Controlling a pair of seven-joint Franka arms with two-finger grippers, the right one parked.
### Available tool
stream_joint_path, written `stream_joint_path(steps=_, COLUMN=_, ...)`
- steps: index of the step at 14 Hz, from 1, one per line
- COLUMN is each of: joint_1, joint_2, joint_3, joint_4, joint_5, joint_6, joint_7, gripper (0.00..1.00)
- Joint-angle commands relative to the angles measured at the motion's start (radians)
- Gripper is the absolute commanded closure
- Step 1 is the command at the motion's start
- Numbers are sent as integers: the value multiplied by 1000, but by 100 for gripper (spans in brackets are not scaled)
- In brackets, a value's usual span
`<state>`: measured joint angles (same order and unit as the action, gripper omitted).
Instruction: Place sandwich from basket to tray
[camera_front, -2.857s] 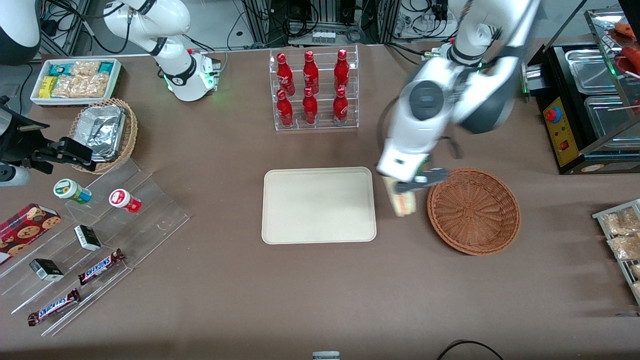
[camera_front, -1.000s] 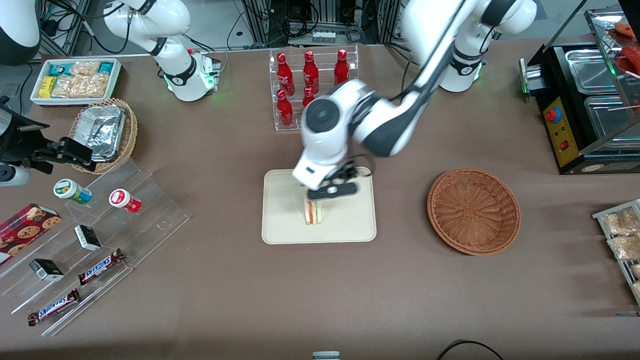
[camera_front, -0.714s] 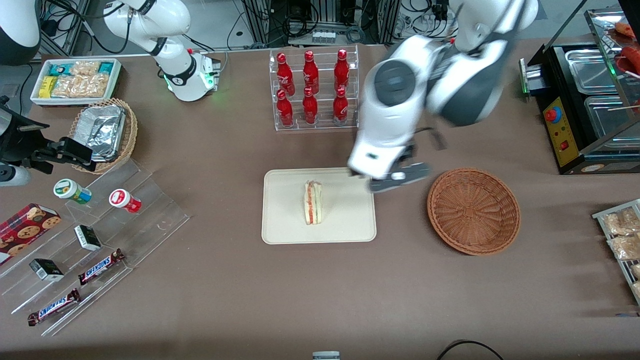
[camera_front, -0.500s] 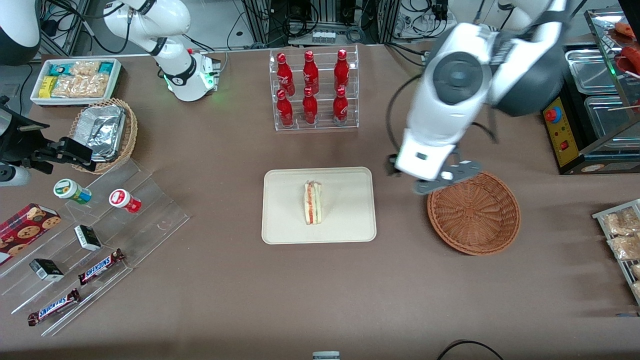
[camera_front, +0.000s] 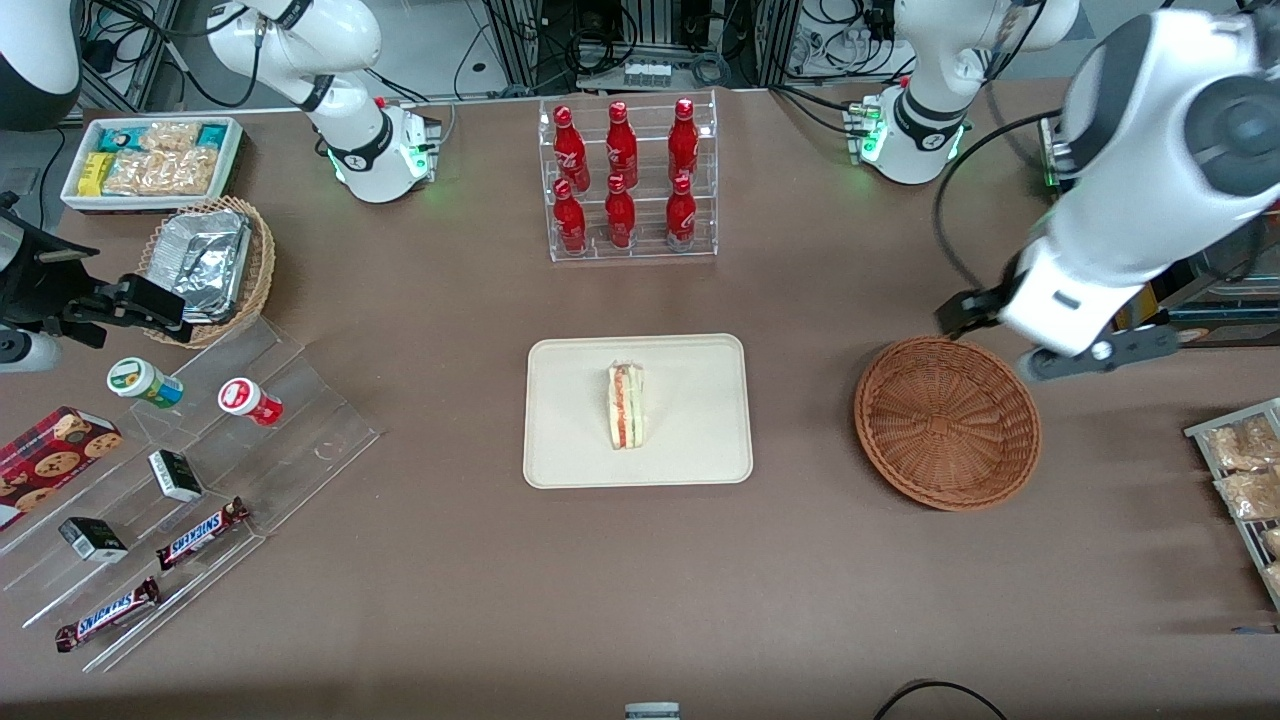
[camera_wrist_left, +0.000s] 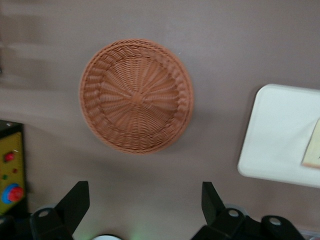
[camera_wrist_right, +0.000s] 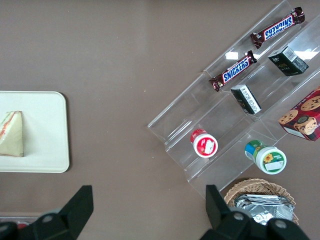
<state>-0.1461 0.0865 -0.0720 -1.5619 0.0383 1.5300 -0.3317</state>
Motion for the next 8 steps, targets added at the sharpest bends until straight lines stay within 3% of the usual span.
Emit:
stream_joint_path(steps=1, joint_1=68, joint_2=-105, joint_3=-12, joint_4=-101, joint_5=-23, joint_6=-2, joint_7=155, gripper=1)
stream_joint_path(steps=4, joint_1=138, joint_2=-117, joint_3=-12, joint_4=-95, joint_5=-31, joint_6=-34, joint_7=348, gripper=1)
stream_joint_path(steps=8, joint_1=135, joint_2=-84, joint_3=20, joint_4=-24, joint_5=-32, joint_6=-53, joint_7=358, gripper=1)
